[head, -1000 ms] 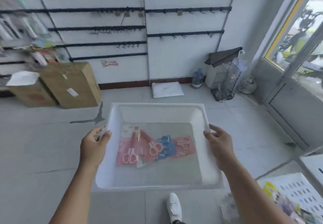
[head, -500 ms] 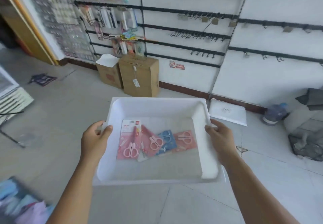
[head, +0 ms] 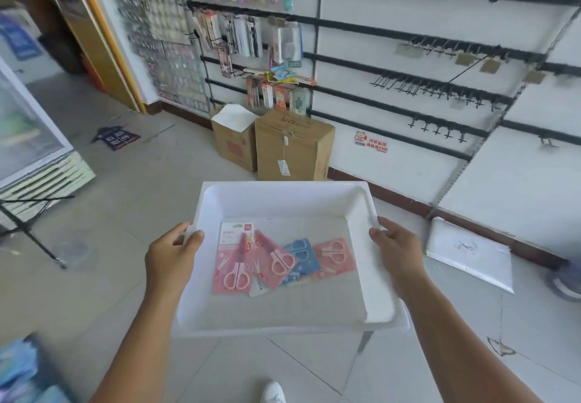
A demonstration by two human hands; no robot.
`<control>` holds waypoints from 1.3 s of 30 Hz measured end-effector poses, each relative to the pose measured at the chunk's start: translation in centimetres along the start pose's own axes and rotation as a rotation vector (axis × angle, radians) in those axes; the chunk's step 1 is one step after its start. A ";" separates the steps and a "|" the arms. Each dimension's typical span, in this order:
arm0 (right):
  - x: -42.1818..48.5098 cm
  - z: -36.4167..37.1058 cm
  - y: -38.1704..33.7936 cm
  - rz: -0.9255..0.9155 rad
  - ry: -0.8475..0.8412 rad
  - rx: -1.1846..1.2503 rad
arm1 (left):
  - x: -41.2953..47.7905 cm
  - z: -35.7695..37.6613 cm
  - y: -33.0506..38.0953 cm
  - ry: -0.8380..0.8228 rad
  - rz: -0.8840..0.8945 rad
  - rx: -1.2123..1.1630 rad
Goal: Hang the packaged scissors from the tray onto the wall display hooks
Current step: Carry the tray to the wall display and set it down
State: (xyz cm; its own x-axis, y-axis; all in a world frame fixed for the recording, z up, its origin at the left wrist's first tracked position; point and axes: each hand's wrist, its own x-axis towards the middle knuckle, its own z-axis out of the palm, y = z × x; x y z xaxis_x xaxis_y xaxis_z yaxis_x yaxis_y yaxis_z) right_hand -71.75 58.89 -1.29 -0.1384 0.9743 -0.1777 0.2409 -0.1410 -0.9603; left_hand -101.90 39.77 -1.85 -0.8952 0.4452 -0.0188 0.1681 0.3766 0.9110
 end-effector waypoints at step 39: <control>67.6 38.0 -17.5 0.278 0.154 0.062 | 77.0 35.1 12.4 -0.171 -0.024 0.074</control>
State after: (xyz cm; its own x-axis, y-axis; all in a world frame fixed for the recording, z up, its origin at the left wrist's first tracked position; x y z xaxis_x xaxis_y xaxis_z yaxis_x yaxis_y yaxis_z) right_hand -121.83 120.50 -4.68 0.0726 0.9115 -0.4048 0.1891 -0.4111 -0.8918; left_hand -154.21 107.25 -6.47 -0.8175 0.5643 -0.1154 0.1830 0.4444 0.8769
